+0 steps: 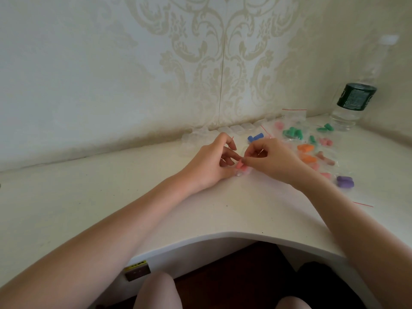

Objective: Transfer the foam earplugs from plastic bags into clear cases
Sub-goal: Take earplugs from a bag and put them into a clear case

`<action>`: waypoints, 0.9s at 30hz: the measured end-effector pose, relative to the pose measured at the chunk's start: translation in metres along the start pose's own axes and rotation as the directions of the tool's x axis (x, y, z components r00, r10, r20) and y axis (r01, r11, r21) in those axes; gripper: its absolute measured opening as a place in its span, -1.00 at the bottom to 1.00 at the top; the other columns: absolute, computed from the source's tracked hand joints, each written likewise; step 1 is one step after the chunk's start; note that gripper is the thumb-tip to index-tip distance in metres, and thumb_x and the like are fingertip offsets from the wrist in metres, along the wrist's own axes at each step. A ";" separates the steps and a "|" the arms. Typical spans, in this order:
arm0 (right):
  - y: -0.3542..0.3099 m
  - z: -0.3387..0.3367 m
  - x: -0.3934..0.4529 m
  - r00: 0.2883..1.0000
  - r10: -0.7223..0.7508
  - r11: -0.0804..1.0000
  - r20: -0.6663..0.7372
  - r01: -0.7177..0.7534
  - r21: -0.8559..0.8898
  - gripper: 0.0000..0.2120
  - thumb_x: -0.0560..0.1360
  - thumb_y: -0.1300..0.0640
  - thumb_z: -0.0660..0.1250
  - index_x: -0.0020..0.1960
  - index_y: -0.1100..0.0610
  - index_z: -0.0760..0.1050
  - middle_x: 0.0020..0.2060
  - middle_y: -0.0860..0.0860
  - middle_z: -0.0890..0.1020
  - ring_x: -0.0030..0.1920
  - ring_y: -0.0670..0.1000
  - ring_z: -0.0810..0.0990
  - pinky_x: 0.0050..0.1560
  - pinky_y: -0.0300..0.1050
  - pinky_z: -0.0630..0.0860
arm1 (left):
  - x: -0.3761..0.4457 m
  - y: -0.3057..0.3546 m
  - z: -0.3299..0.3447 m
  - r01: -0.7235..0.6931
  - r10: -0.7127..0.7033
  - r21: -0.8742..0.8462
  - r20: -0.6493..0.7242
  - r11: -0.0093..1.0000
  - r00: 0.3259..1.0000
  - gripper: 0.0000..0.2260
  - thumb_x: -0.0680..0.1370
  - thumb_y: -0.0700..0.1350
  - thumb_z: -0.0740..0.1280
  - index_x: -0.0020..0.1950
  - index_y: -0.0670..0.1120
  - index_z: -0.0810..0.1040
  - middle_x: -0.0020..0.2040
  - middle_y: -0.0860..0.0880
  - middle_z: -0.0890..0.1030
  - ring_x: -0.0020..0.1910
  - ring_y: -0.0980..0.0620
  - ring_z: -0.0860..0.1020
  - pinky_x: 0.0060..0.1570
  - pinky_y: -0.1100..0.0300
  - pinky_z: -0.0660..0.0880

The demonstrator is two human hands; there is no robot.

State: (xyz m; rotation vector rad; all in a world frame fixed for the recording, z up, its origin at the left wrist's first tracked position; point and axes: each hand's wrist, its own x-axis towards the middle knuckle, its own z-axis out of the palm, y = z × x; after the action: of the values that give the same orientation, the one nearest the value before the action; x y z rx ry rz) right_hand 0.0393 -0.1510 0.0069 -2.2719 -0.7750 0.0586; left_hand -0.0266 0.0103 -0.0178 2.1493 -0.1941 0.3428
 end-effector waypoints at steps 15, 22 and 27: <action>0.002 -0.003 0.003 0.960 0.113 0.974 -0.258 -0.056 0.219 -0.90 0.52 0.13 0.33 0.01 0.10 0.46 -0.30 -0.05 0.46 -0.35 -0.09 0.42 -0.35 -0.23 0.32 | -0.001 0.002 0.000 -0.061 0.063 0.116 -0.007 0.991 0.998 -0.79 0.43 -0.12 0.49 0.04 -0.08 0.66 -0.11 0.00 0.64 -0.18 0.17 0.56 -0.10 0.34 0.48; 0.003 0.001 0.003 0.983 0.039 0.998 -0.177 -0.029 0.055 -0.85 0.57 0.15 0.25 0.03 0.09 0.59 -0.13 0.03 0.64 -0.18 -0.01 0.53 -0.21 -0.17 0.37 | 0.001 0.000 0.001 -0.069 0.070 0.143 -0.005 0.987 0.998 -0.63 0.40 -0.12 0.52 0.19 -0.08 0.57 -0.06 -0.02 0.57 -0.16 0.14 0.52 -0.14 0.46 0.41; -0.006 -0.006 -0.004 0.987 0.010 0.994 -0.159 0.008 0.111 -0.77 0.60 0.08 0.21 -0.04 0.08 0.64 -0.15 -0.01 0.68 -0.21 0.04 0.56 -0.20 -0.24 0.41 | 0.001 -0.002 -0.002 -0.033 0.045 0.141 -0.083 0.990 0.996 -0.50 0.30 -0.12 0.58 0.00 -0.06 0.29 -0.14 0.02 0.48 -0.29 0.12 0.40 -0.27 0.34 0.40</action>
State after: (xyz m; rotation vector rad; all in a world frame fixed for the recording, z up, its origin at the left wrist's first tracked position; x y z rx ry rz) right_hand 0.0348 -0.1534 0.0149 -2.1413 -0.6697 -0.0767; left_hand -0.0257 0.0128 -0.0178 2.2650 -0.1674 0.4836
